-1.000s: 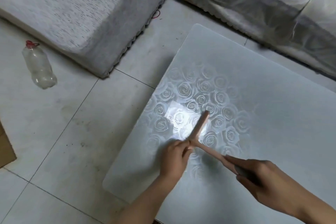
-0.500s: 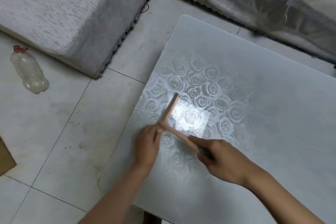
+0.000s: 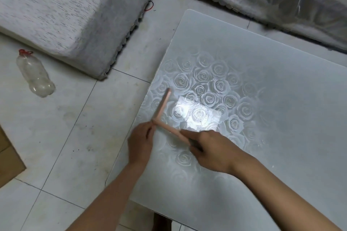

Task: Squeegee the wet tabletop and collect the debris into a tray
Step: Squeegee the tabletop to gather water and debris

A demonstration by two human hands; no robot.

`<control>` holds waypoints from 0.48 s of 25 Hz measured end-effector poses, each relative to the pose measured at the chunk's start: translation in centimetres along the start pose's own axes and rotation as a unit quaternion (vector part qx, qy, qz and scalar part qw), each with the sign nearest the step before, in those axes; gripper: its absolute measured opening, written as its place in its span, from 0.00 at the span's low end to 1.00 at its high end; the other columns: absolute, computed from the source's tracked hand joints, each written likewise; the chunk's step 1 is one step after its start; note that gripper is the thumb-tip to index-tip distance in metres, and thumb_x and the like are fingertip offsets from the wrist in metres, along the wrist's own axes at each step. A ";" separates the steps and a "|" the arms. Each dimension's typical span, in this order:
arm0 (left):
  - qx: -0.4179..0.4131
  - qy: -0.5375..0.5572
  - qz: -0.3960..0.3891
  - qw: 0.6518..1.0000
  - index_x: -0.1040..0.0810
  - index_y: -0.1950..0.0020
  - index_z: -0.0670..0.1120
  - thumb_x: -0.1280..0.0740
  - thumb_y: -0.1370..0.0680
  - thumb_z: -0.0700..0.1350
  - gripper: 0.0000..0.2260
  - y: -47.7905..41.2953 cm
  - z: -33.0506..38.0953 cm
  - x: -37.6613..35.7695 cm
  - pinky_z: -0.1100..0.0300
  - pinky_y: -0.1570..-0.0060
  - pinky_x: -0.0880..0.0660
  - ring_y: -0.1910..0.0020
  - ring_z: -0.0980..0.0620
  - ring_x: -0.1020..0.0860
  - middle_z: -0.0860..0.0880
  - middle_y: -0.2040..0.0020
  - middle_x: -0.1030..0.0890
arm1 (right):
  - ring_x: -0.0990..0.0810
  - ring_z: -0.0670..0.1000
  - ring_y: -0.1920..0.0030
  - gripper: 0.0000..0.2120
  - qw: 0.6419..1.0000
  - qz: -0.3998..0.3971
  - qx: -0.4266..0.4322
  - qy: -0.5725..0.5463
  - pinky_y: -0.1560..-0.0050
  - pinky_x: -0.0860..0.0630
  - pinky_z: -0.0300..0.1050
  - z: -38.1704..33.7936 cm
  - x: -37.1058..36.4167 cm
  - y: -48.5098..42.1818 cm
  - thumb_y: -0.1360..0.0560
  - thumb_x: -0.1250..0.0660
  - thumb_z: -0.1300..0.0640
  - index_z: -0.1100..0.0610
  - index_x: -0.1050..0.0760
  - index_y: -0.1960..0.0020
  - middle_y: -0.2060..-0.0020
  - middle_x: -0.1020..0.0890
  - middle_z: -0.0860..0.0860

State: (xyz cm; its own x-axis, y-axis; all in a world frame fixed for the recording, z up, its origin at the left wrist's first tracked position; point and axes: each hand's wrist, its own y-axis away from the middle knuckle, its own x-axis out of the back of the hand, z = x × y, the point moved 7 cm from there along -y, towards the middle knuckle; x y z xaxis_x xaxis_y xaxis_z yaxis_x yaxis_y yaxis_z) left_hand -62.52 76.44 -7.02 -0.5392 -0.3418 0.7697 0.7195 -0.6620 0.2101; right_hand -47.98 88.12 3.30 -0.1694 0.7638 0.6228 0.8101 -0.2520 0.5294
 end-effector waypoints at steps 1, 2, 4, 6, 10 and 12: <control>-0.033 0.014 -0.015 0.999 0.17 0.51 0.41 0.31 0.25 0.38 0.04 1.0 1.9 -1.8 0.60 0.55 0.31 0.57 0.44 0.20 0.44 0.56 0.17 | 0.23 0.51 0.57 0.20 1.000 -0.002 -0.022 -0.012 0.57 0.28 0.45 1.9 0.2 2.3 0.23 0.41 0.57 0.42 0.33 0.33 0.61 0.23 0.47; -0.059 0.036 -0.044 0.997 0.17 0.52 0.41 0.30 0.25 0.38 0.04 2.0 4.0 -3.9 0.60 0.55 0.30 0.58 0.45 0.20 0.44 0.57 0.17 | 0.24 0.46 0.61 0.22 0.998 -0.004 -0.054 -0.020 0.57 0.27 0.44 3.8 0.7 4.9 0.23 0.41 0.56 0.40 0.34 0.32 0.63 0.23 0.44; -0.065 0.084 -0.117 0.987 0.16 0.50 0.41 0.30 0.25 0.40 0.06 3.7 7.6 -7.6 0.57 0.52 0.26 0.57 0.46 0.20 0.44 0.56 0.17 | 0.26 0.44 0.64 0.22 0.993 -0.011 -0.117 -0.027 0.55 0.26 0.42 6.6 1.7 9.3 0.23 0.41 0.55 0.38 0.34 0.32 0.64 0.23 0.41; -0.041 0.125 -0.165 0.977 0.17 0.48 0.41 0.30 0.24 0.41 0.07 4.0 9.2 -9.0 0.52 0.51 0.24 0.56 0.47 0.19 0.45 0.55 0.16 | 0.27 0.47 0.63 0.19 0.993 -0.001 -0.114 0.006 0.56 0.25 0.45 6.9 2.7 10.8 0.23 0.41 0.54 0.41 0.33 0.33 0.64 0.23 0.45; -0.058 0.061 -0.040 0.996 0.17 0.50 0.45 0.30 0.24 0.40 0.05 0.6 6.4 -4.3 0.55 0.57 0.24 0.58 0.47 0.18 0.47 0.57 0.16 | 0.32 0.53 0.64 0.14 0.998 0.060 -0.003 0.028 0.63 0.33 0.46 3.1 3.5 6.0 0.24 0.42 0.56 0.46 0.30 0.39 0.68 0.32 0.47; -0.037 0.007 -0.018 0.999 0.17 0.51 0.43 0.31 0.24 0.41 0.04 -0.3 4.6 -2.7 0.56 0.59 0.27 0.58 0.44 0.18 0.45 0.58 0.16 | 0.33 0.53 0.63 0.09 0.999 0.049 -0.008 -0.003 0.63 0.35 0.45 2.6 2.7 3.4 0.24 0.42 0.59 0.51 0.29 0.46 0.67 0.31 0.48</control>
State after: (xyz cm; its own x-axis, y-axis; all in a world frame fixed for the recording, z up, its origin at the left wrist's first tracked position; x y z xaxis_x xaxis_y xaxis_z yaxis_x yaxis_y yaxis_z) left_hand -59.29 80.65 -6.39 -0.5709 -0.3250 0.7540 0.6650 -0.7216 0.1925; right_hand -44.21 90.87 5.33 -0.0875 0.7383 0.6688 0.8137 -0.3343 0.4755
